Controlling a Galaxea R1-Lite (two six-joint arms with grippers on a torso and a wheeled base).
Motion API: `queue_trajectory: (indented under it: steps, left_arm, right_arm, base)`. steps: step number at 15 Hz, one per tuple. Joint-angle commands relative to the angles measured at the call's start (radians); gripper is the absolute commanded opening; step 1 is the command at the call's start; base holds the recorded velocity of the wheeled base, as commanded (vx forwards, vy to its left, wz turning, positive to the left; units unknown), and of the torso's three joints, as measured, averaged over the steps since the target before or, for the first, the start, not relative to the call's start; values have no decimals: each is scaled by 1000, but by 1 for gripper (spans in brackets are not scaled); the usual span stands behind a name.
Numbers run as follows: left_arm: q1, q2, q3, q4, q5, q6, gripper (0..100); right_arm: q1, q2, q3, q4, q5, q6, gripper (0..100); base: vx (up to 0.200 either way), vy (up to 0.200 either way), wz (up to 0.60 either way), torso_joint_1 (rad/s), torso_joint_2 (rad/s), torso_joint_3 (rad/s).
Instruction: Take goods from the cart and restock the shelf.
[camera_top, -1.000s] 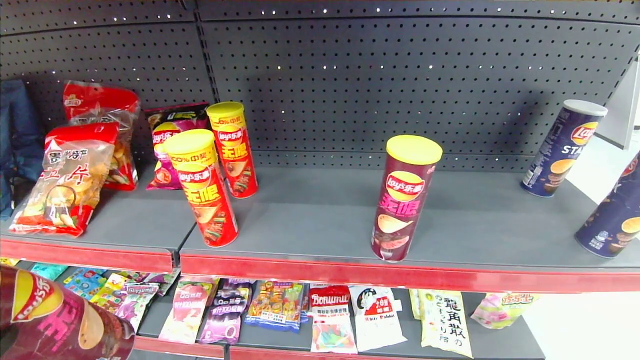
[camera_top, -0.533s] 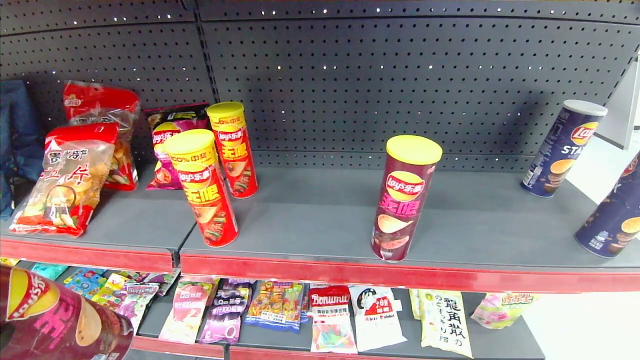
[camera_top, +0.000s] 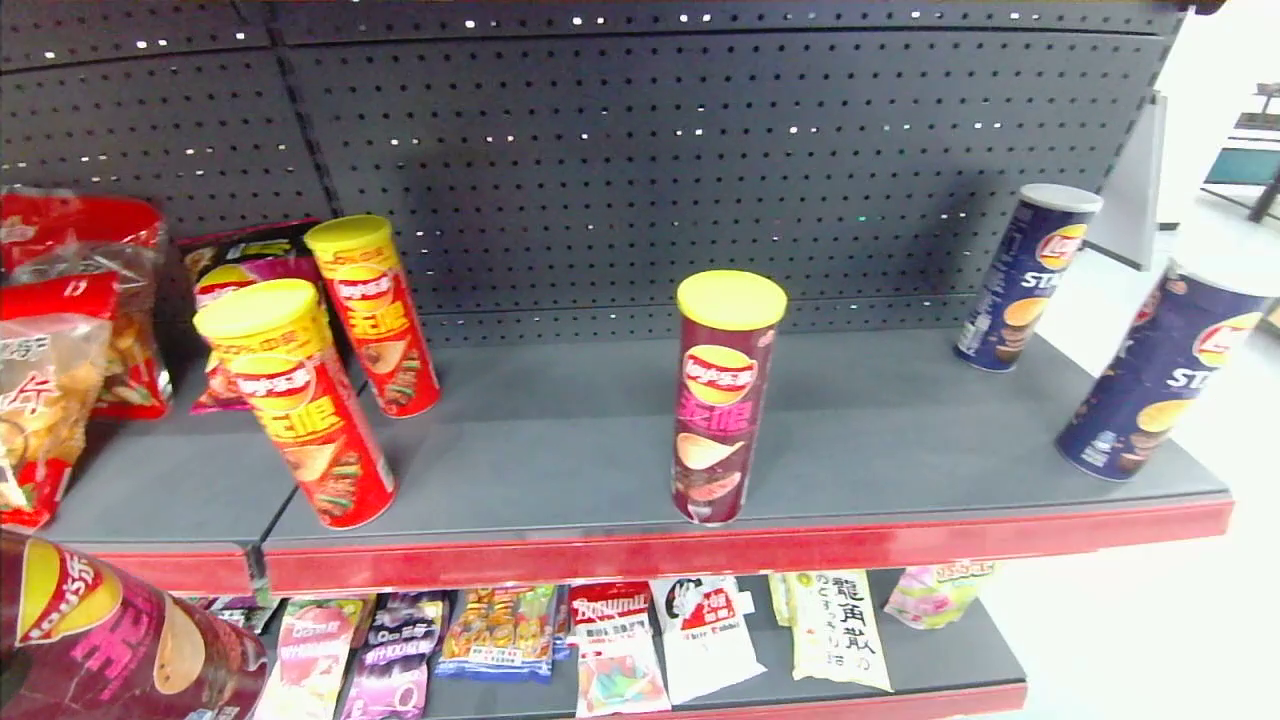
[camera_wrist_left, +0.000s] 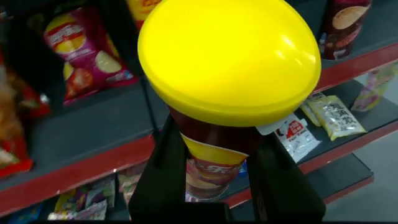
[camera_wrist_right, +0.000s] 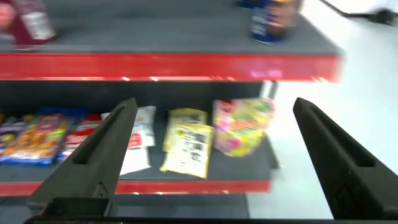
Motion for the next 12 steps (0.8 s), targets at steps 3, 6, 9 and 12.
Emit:
queue_trajectory:
  steps: [3, 6, 9, 12]
  left_arm:
    - [0, 0, -2, 0, 1, 0, 0]
    - [0, -3, -5, 0, 1, 0, 0]
    - [0, 0, -11, 0, 1, 0, 0]
    - [0, 13, -10, 0, -1, 0, 0]
  right_arm:
    - [0, 1, 0, -1, 0, -1, 100]
    - [0, 1, 0, -3, 15, 8, 100]
    - [0, 1, 39, -41, 37, 39, 100]
    - [0, 1, 39, -41, 35, 37, 100]
  base:
    - [0, 0, -400, 2, 2, 3]
    - [0, 0, 0, 0, 0, 0]
    - [0, 0, 0, 0, 0, 0]
    - [0, 0, 0, 0, 0, 0]
